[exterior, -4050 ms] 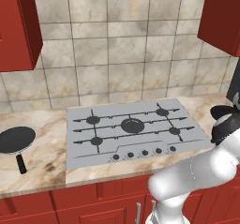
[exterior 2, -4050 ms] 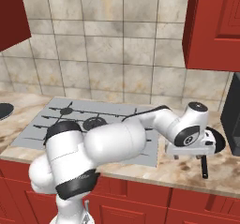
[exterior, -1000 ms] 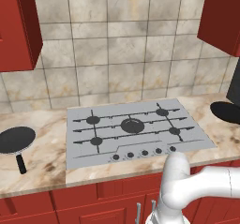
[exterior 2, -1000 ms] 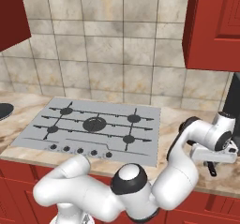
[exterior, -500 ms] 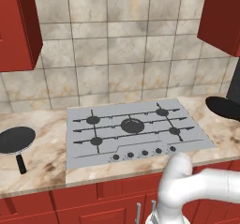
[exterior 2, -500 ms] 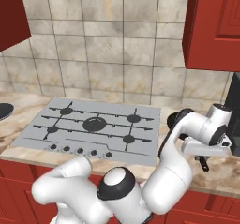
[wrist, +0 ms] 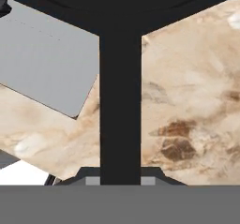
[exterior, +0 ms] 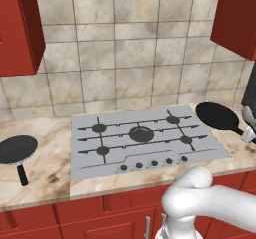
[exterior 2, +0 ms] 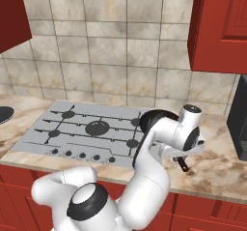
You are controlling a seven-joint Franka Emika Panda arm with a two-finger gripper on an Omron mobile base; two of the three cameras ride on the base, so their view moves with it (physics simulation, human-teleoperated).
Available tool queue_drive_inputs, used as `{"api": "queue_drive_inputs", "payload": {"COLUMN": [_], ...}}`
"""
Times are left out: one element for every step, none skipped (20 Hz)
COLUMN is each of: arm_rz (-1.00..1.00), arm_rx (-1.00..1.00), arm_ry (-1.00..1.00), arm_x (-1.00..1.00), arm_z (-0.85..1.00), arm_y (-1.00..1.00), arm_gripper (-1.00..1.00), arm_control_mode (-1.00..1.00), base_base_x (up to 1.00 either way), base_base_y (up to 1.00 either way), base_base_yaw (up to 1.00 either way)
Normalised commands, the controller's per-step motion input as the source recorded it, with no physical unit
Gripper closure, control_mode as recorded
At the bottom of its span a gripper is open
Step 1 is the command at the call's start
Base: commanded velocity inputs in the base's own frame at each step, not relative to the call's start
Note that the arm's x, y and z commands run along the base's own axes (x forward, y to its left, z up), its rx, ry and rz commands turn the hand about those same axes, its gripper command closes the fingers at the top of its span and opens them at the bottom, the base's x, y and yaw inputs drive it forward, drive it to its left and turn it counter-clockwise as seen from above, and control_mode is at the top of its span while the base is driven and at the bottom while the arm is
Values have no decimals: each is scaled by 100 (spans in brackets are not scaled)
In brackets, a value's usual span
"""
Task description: Place both pans onto different burners. Then place the garlic and the steak on different pans.
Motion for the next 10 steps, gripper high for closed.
{"api": "queue_drive_inputs", "payload": {"arm_rz": [18,16,15,16,16,15,13,12,12,12], "arm_rx": [-5,-5,-5,-6,-5,-2,0,0,0,0], "arm_ry": [0,0,0,0,0,0,0,0,0,3], "arm_x": [36,41,41,44,46,54,62,71,76,73], "arm_z": [0,0,0,0,0,0,0,0,0,0], "arm_y": [76,73,71,71,66,56,45,39,36,36], "arm_gripper": [100,100,100,100,100,100,100,100,100,100], "arm_control_mode": [-100,-100,-100,-100,-100,-100,-100,-100,-100,-100], "base_base_x": [0,0,0,0,0,0,0,0,0,0], "base_base_y": [0,0,0,0,0,0,0,0,0,0], "base_base_yaw": [0,0,0,0,0,0,0,0,0,0]}}
